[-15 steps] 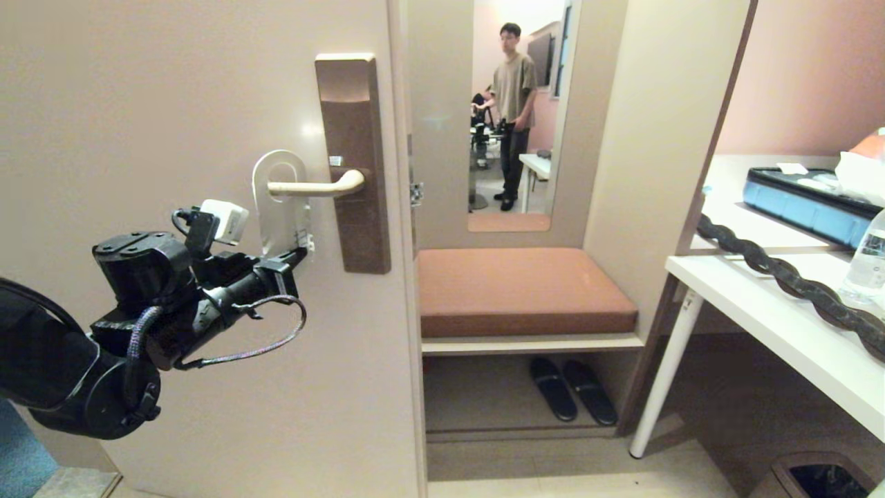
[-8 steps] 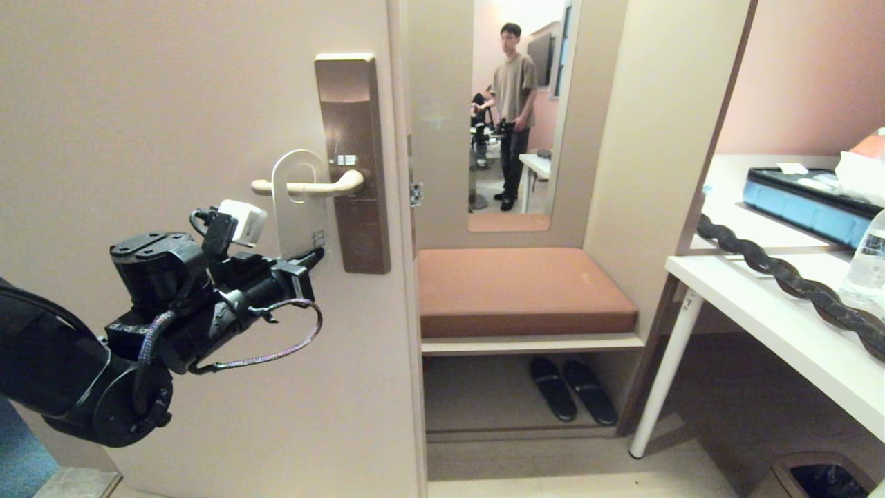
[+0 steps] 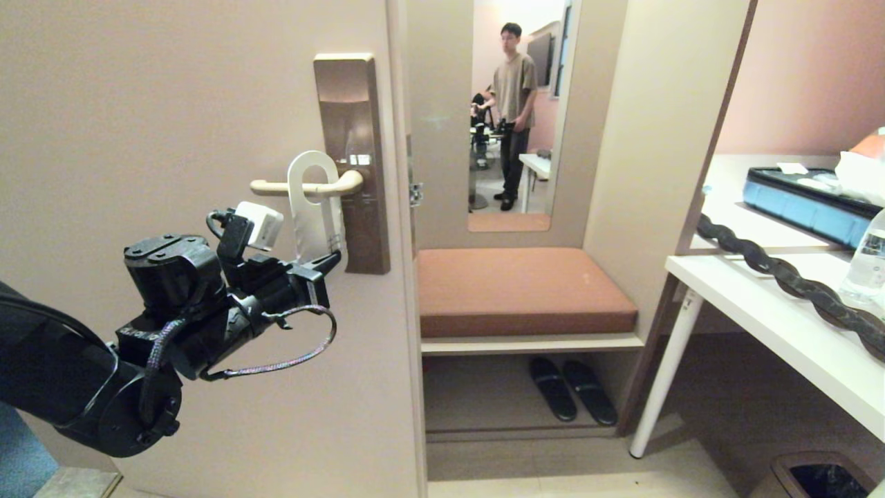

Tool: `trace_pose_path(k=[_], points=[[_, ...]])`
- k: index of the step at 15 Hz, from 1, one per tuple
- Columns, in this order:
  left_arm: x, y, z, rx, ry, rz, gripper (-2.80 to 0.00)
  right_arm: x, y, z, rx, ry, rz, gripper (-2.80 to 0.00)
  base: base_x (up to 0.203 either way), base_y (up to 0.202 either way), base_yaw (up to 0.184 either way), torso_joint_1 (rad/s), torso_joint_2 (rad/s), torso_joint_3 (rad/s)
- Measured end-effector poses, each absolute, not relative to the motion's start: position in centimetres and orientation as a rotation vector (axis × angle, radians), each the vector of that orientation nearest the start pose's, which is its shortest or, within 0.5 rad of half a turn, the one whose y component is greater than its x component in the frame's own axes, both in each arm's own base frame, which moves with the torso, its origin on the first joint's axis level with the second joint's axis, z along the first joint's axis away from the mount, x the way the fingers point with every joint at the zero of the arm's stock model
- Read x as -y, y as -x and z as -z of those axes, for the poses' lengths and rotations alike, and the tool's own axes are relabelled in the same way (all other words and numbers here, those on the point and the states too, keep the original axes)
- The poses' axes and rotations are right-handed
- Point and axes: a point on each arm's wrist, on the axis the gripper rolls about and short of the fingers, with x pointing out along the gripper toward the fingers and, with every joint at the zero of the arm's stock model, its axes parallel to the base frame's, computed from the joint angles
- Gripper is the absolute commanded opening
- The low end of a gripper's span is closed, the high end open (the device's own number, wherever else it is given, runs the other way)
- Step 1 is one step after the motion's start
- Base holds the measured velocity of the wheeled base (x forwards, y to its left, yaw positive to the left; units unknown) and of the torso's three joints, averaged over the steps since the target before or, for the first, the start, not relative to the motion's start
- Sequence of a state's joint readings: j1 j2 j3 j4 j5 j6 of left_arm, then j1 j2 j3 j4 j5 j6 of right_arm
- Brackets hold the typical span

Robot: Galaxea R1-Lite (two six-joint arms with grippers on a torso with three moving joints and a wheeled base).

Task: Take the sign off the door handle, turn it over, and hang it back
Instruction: Hang the sign back with the other side facing out

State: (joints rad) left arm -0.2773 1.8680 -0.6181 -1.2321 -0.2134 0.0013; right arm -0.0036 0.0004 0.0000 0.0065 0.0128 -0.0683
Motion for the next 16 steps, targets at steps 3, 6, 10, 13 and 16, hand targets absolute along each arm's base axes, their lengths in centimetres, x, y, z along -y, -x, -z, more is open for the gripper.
trace_pose_path(k=[3, 6, 10, 13, 16], points=[[9.8, -29.9, -14.2, -0.024, -0.002, 0.516, -2.80, 0.0, 2.3, -7.5, -0.006, 0.068, -0.010, -2.80, 0.000, 0.000, 0.000, 0.000, 0.00, 0.000], [10.1, -29.6, -14.1, -0.029, -0.004, 0.527, -2.80, 0.0, 2.3, -7.5, -0.006, 0.068, -0.010, -2.80, 0.000, 0.000, 0.000, 0.000, 0.00, 0.000], [10.5, -29.3, -14.0, -0.037, -0.006, 0.531, 0.00, 0.0, 2.3, -7.5, -0.006, 0.068, -0.010, -2.80, 0.000, 0.000, 0.000, 0.000, 0.00, 0.000], [10.7, -29.1, -13.7, -0.048, -0.003, 0.537, 0.00, 0.0, 2.3, -7.5, -0.006, 0.068, -0.010, -2.80, 0.000, 0.000, 0.000, 0.000, 0.00, 0.000], [10.8, -28.9, -13.7, -0.053, 0.002, 0.544, 0.00, 0.0, 2.3, -7.5, -0.006, 0.068, -0.009, -2.80, 0.000, 0.000, 0.000, 0.000, 0.00, 0.000]])
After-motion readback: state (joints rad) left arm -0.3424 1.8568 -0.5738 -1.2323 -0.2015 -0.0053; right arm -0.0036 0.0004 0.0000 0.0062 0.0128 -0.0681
